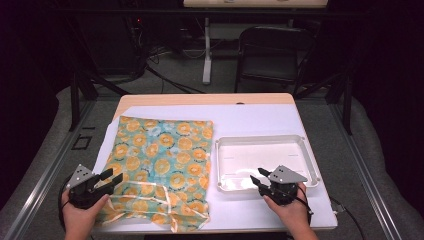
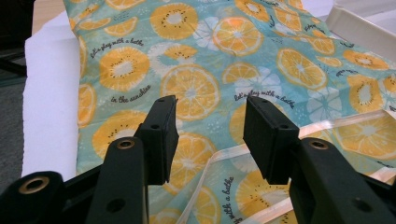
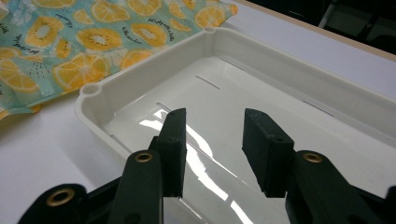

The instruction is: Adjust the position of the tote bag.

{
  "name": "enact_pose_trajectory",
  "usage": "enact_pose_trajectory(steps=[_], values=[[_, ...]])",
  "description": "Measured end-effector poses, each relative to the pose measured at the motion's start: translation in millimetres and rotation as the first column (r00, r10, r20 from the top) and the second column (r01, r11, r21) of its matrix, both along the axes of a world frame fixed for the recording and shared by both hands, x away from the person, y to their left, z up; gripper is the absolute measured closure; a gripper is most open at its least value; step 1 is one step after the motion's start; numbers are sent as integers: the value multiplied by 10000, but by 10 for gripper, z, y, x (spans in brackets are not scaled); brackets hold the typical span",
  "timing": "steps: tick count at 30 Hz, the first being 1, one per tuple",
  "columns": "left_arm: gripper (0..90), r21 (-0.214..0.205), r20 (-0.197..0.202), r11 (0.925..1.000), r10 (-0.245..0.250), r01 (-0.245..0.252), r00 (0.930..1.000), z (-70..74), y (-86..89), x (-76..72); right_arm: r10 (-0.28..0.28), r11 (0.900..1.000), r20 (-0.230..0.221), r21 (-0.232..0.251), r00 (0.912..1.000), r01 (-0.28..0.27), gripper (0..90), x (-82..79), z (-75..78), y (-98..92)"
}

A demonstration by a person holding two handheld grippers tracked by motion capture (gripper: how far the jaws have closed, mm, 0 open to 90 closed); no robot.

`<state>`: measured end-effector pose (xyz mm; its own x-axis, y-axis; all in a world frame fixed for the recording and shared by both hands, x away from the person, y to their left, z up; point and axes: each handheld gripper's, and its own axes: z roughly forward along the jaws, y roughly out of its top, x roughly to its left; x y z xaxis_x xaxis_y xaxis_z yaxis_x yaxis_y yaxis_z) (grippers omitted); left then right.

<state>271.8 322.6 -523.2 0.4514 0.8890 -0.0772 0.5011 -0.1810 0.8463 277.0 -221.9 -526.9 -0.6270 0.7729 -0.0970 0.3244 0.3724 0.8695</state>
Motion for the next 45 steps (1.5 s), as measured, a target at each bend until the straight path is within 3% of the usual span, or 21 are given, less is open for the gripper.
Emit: enact_pose_trajectory(steps=[14,20,33,39,45], values=[[566,-135,196,9999,-52,54,9998,11,15,-30,201,9998,154,74,9997,-202,643,-26,27,22],[564,-146,232,9998,-109,112,9997,26,7,-57,364,9992,322,-161,9988,-358,672,-59,57,67],[504,-72,465,9997,-226,229,9987,101,-36,-94,891,9960,498,-57,9948,-889,687,-136,115,180],[498,9,528,9996,-267,267,9982,113,-51,-124,1104,9937,321,-221,9934,-1097,671,-154,94,251],[498,60,464,9989,-457,454,9979,95,-102,-95,1478,9890,35,53,9890,-1478,653,-150,64,359]])
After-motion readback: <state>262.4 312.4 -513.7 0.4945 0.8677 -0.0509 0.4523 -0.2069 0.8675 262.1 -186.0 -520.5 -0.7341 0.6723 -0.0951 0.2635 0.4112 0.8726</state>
